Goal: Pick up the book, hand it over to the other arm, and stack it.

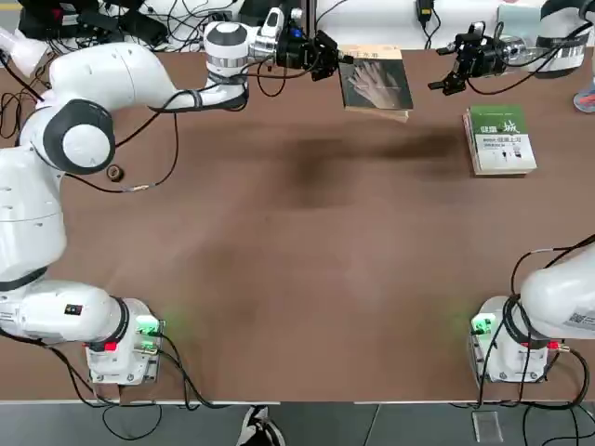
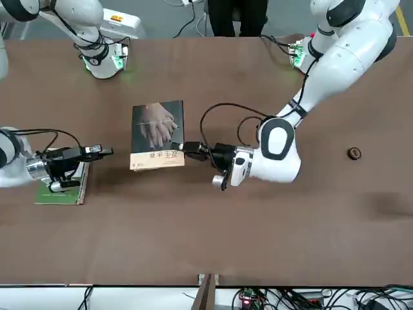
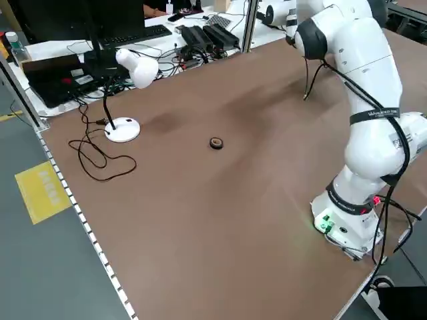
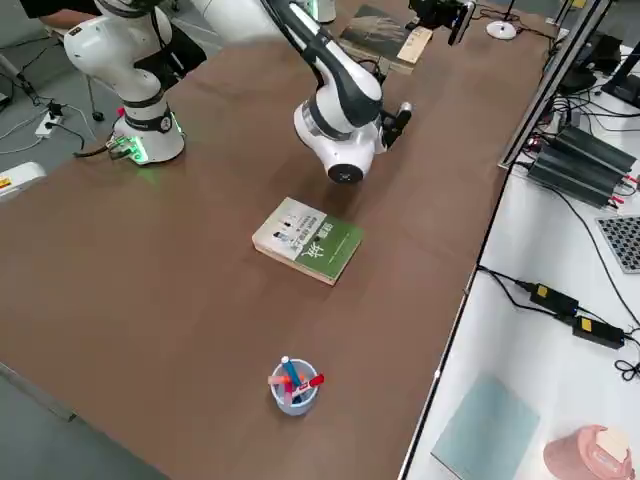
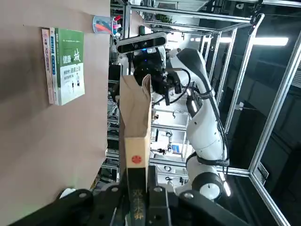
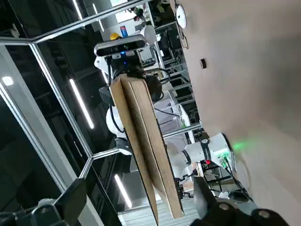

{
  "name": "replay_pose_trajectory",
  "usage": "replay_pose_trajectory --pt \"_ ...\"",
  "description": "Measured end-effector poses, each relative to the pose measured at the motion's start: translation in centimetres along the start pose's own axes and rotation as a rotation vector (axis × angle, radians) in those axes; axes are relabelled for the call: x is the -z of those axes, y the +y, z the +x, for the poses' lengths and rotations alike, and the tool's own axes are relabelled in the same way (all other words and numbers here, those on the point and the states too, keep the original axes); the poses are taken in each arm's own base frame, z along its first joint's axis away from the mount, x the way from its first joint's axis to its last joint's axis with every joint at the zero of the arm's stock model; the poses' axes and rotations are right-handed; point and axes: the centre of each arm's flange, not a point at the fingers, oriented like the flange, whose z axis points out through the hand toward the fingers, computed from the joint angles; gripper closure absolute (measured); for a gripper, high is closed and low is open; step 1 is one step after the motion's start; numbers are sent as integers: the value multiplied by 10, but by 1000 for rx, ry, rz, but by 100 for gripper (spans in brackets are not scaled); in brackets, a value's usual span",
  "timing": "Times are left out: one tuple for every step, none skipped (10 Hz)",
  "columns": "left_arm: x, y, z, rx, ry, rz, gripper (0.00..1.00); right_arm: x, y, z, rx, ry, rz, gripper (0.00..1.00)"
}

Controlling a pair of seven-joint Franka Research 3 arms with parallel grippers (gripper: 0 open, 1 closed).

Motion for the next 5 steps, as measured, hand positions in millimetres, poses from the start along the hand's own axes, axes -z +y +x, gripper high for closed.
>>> replay_pose_trajectory --pt "-1 0 0 0 -1 0 99 -5 0 -3 -4 -6 -1 0" --pt "-1 0 0 0 1 2 99 -11 1 -6 -10 -13 -1 0" --pt "-1 -1 0 0 5 4 99 -17 3 -9 -11 -21 -1 0" --pt "-1 -1 0 1 7 5 99 -21 6 -12 -13 -26 -1 0" --pt "-2 -1 0 1 7 5 99 -24 9 -15 -14 -29 1 0"
